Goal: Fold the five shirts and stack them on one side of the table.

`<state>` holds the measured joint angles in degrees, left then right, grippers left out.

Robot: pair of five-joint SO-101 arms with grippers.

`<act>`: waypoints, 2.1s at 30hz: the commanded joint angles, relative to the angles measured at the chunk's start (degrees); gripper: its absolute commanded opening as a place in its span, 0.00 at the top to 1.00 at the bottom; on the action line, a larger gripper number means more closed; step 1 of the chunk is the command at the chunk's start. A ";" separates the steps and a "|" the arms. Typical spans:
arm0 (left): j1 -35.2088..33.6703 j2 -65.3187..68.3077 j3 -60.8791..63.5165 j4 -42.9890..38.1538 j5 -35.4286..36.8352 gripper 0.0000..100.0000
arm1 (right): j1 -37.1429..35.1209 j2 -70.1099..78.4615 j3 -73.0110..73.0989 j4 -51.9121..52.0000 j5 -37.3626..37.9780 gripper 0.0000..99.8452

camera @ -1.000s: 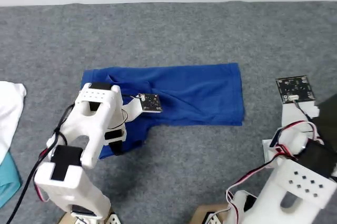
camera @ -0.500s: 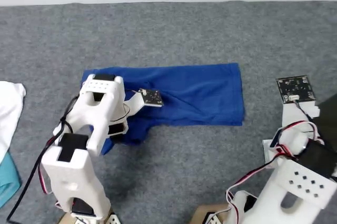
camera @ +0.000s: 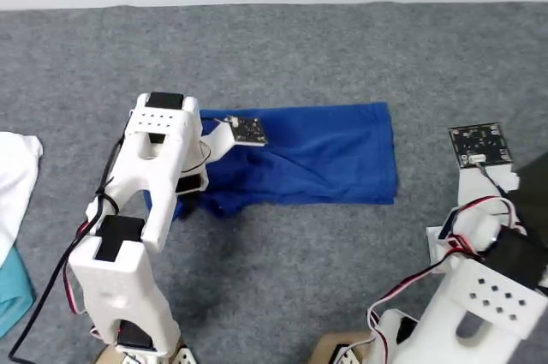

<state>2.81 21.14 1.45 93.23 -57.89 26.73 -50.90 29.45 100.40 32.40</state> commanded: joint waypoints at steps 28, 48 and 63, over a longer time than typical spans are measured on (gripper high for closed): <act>0.53 -4.13 -3.12 -14.15 0.44 1.00 | 0.40 -0.92 -0.18 2.15 -0.26 0.96; 2.29 -0.53 -21.93 -4.13 0.44 1.00 | 0.40 -0.92 -0.18 2.15 -0.35 0.96; 1.85 10.81 -22.02 -14.95 0.53 0.99 | 0.31 -0.92 3.16 2.07 -0.26 0.95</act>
<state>4.48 32.40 -18.33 80.04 -57.80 26.73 -50.90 33.05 100.40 32.40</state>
